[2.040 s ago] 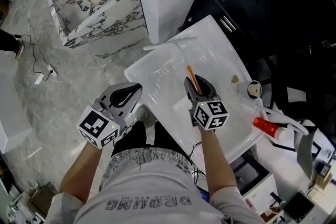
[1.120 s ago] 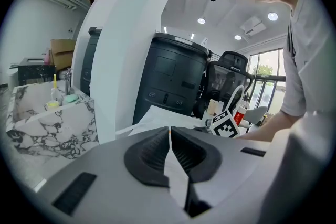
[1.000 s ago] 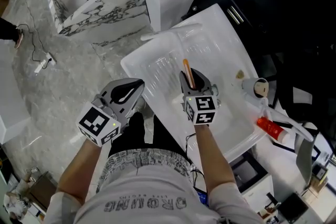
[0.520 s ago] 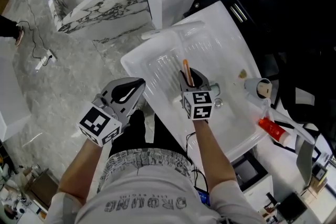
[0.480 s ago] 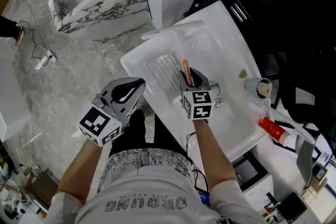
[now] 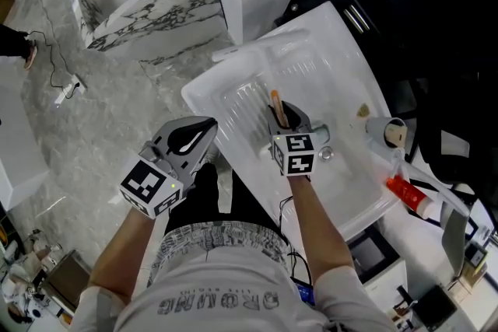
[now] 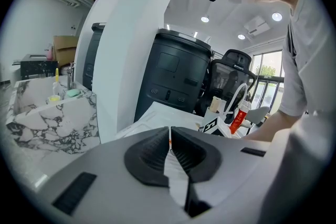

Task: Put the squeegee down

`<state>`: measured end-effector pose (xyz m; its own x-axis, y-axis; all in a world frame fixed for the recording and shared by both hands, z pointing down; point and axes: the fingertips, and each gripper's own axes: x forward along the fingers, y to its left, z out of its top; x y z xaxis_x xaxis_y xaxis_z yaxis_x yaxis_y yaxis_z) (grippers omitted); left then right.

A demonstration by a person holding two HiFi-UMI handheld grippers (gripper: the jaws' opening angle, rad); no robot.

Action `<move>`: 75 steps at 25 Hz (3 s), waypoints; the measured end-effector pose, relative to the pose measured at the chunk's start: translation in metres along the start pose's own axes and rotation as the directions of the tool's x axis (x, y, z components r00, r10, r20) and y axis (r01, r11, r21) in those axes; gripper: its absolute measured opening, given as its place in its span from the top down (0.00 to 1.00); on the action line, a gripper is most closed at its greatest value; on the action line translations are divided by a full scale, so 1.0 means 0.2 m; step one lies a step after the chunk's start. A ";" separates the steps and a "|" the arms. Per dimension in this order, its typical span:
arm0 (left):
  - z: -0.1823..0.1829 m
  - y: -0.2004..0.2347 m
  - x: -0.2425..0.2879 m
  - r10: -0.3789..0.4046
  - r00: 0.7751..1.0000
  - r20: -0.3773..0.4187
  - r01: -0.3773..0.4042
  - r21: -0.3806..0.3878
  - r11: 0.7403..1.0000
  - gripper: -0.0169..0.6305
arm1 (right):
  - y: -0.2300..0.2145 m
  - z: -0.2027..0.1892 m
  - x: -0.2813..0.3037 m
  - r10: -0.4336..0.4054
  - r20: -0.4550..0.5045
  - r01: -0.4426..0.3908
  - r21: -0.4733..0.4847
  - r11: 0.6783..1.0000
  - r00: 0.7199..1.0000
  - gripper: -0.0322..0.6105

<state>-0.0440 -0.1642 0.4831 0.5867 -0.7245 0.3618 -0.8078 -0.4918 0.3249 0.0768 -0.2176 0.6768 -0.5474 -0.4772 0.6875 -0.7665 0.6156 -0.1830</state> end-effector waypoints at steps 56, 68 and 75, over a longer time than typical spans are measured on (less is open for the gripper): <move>0.26 -0.09 -0.12 -0.143 0.987 0.078 0.134 0.109 0.985 0.93 | 0.09 0.35 -0.47 -0.103 0.191 0.095 0.051 0.994 0.976 0.63; 0.31 -0.11 -0.16 -0.218 0.972 0.090 0.204 0.144 0.968 0.93 | 0.22 0.44 -0.64 -0.147 0.248 0.133 0.071 0.988 0.957 0.65; 0.35 -0.12 -0.18 -0.256 0.963 0.089 0.239 0.164 0.957 0.93 | 0.27 0.45 -0.72 -0.176 0.262 0.159 0.087 0.983 0.949 0.68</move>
<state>-0.0490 -0.1603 0.4013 0.7664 -0.6146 0.1870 -0.6421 -0.7234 0.2539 0.0832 -0.1717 0.5039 -0.4723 -0.7258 0.5002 -0.8699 0.4753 -0.1316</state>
